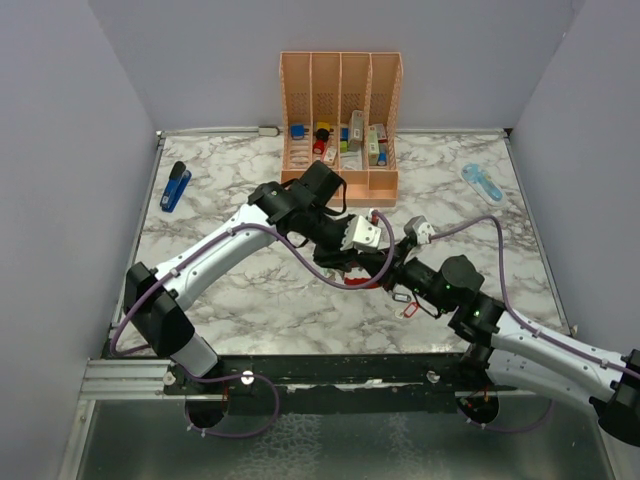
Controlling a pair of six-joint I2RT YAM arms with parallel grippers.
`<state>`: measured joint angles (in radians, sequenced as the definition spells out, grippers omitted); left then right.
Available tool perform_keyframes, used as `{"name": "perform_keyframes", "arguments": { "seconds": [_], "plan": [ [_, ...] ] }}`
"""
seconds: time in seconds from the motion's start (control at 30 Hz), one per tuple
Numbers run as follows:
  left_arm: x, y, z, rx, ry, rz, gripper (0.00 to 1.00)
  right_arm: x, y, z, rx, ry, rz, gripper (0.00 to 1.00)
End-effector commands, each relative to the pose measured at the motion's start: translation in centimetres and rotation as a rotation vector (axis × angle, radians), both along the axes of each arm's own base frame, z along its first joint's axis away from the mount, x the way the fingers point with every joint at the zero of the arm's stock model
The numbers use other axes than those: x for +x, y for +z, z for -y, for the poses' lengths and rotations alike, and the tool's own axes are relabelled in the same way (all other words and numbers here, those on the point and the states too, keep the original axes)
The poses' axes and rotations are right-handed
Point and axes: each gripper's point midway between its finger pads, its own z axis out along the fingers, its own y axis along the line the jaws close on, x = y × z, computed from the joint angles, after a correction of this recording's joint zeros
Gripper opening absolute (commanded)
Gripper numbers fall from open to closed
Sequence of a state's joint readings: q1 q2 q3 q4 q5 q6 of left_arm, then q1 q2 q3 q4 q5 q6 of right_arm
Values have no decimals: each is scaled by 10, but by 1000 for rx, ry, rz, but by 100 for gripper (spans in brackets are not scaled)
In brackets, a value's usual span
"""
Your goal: Put the keys on the keyring
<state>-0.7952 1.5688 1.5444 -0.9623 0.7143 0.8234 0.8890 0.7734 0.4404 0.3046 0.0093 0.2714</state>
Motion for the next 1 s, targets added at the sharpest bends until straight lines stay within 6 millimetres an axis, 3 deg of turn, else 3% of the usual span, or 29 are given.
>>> {"name": "perform_keyframes", "arguments": {
  "seconds": [0.0, 0.4, 0.67, 0.8, 0.97],
  "plan": [
    [-4, 11, 0, -32, 32, 18, 42, 3, 34, -2, 86, -9, 41, 5],
    [5, 22, -3, -27, 73, 78, 42, 1, 34, 1, 93, -9, 38, 5],
    [2, 14, -4, -23, 61, 59, 41, -1, 38, 4, 103, -12, 49, 5],
    [3, 17, -2, -27, 59, 60, 38, -2, 36, 4, 99, -8, 46, 5],
    [4, 18, -1, -28, 57, 66, 26, -2, 33, 3, 93, -6, 44, 5]
  ]
}}
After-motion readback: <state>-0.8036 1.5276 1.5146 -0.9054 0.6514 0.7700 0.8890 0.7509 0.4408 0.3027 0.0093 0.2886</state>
